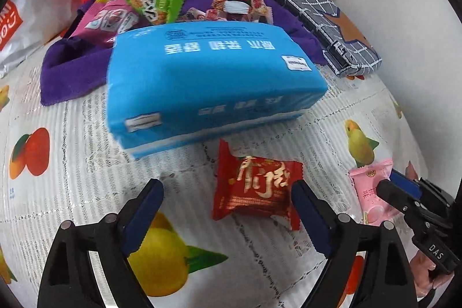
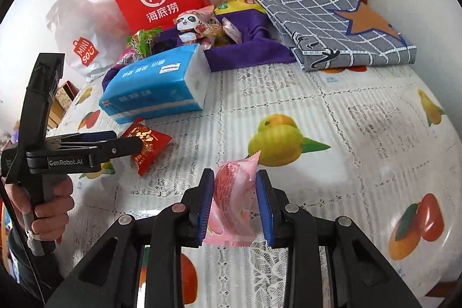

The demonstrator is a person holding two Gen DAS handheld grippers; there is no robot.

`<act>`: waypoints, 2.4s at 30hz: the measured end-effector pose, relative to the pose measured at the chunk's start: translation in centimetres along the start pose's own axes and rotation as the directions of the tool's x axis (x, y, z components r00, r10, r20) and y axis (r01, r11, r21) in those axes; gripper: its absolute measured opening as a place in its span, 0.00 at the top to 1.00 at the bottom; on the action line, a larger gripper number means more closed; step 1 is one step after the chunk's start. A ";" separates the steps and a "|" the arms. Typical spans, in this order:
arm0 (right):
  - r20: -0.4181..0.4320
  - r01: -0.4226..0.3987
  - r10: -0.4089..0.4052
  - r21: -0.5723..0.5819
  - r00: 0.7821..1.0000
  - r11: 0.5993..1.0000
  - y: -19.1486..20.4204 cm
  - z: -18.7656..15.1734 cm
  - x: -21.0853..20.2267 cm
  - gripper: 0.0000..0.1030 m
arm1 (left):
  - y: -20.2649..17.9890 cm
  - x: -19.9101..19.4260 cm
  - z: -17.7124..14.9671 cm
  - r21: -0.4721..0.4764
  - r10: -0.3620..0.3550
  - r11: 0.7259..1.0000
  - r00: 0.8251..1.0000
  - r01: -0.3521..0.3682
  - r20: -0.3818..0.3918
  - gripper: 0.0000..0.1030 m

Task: Organize snacks
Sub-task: 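Grasp the red packet with the left tool while the right tool grasps the pink packet, then lift both held packets and carry them over the purple towel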

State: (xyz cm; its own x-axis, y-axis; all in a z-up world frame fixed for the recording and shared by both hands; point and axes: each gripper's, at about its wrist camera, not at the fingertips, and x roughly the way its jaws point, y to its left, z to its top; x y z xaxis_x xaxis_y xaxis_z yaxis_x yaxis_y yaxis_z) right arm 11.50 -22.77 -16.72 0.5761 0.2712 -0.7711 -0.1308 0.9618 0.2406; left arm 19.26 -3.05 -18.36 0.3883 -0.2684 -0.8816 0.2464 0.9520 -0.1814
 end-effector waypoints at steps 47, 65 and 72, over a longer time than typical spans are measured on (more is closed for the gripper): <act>0.047 0.043 -0.039 -0.100 0.998 0.994 3.2 3.4 6.4 0.70 | 5.7 -3.1 -4.7 -0.141 0.217 0.972 0.952 -0.189 0.218 0.47; 0.041 0.081 -0.077 -0.123 0.996 0.989 3.6 3.4 6.5 0.68 | 6.0 -3.2 -4.8 -0.152 0.195 0.975 0.954 -0.163 0.227 0.49; 0.041 0.062 -0.058 -0.112 0.997 0.992 3.4 3.4 6.4 0.67 | 6.5 -3.7 -4.9 -0.191 0.193 0.970 0.953 -0.149 0.232 0.56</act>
State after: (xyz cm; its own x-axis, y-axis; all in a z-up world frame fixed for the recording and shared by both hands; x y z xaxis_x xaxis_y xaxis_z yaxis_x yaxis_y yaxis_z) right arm 17.53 -17.84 -18.84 0.6155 0.2130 -0.7588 -0.1844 0.9750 0.1241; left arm 15.06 4.89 -18.47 0.6240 -0.1066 -0.7741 0.0111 0.9918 -0.1276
